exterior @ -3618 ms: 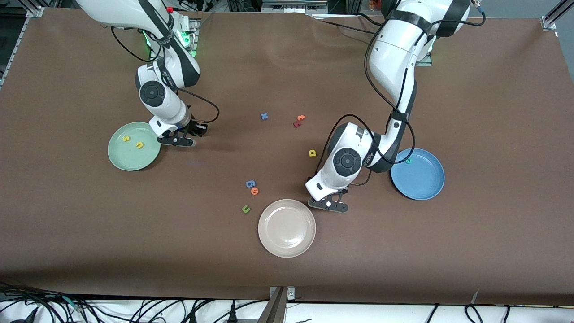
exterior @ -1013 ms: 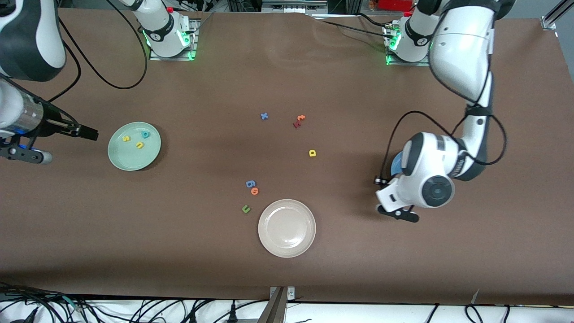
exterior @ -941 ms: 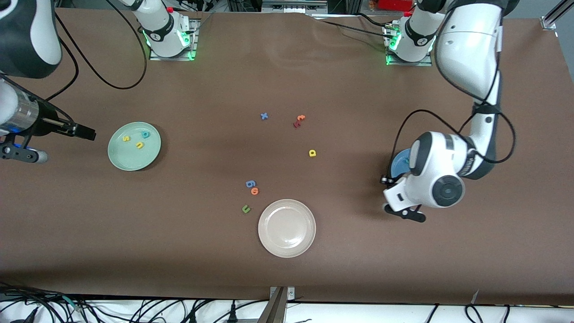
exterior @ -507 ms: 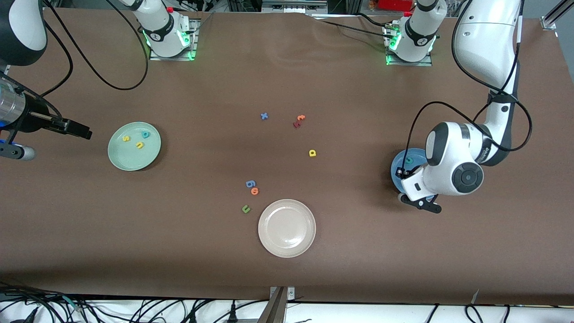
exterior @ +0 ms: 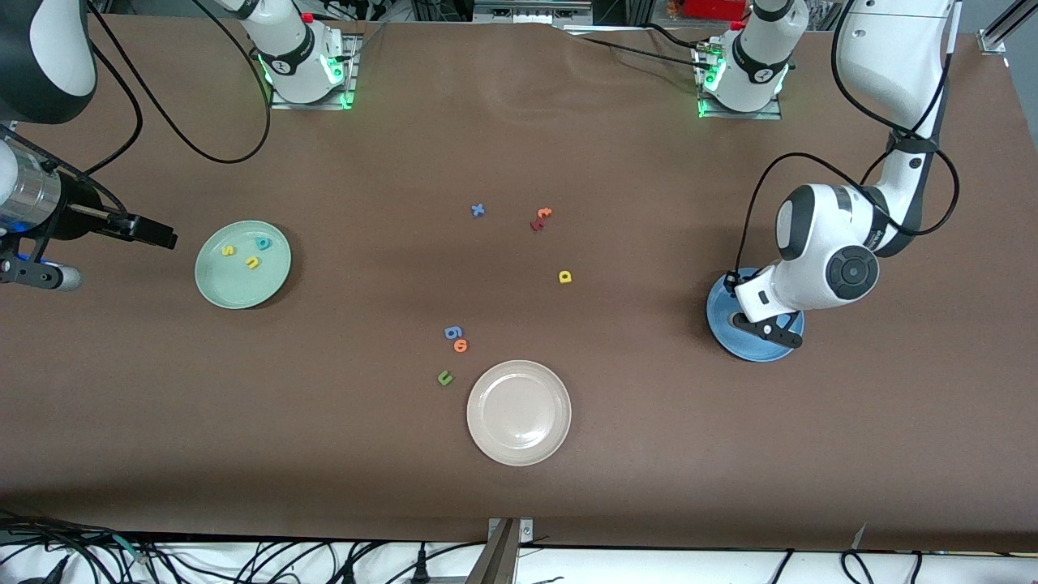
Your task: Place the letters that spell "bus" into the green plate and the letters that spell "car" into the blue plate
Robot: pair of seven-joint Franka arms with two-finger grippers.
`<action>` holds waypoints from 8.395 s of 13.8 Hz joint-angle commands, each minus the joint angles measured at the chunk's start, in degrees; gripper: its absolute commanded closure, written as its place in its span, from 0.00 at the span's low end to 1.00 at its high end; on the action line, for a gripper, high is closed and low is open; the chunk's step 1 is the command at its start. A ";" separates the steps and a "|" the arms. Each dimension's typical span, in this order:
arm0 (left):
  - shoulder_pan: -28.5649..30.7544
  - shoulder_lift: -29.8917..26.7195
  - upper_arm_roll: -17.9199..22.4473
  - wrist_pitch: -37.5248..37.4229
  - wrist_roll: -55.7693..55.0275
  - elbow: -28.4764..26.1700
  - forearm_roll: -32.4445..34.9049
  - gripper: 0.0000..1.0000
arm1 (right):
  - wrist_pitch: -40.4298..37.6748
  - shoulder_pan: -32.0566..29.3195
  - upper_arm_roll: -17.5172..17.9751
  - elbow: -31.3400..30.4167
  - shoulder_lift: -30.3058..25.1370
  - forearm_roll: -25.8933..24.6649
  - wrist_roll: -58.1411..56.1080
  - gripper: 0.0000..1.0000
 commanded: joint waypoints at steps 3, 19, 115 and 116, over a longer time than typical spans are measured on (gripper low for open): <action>0.87 -2.02 -0.41 0.83 1.52 -2.45 4.82 0.56 | -1.58 -0.07 0.20 1.92 0.65 0.68 -0.29 0.00; -15.12 5.88 -10.35 2.75 -40.92 12.14 -0.81 0.00 | -1.58 -0.15 0.03 2.09 0.74 0.42 -0.29 0.00; 10.63 -27.42 -2.80 -32.39 -27.66 19.09 3.08 0.00 | -0.97 -0.51 -0.06 1.66 0.65 -0.89 -0.81 0.00; 10.10 -27.77 -2.53 -32.39 -27.65 19.00 3.06 0.00 | -0.88 -0.51 -0.06 1.57 0.65 -1.16 -0.81 0.00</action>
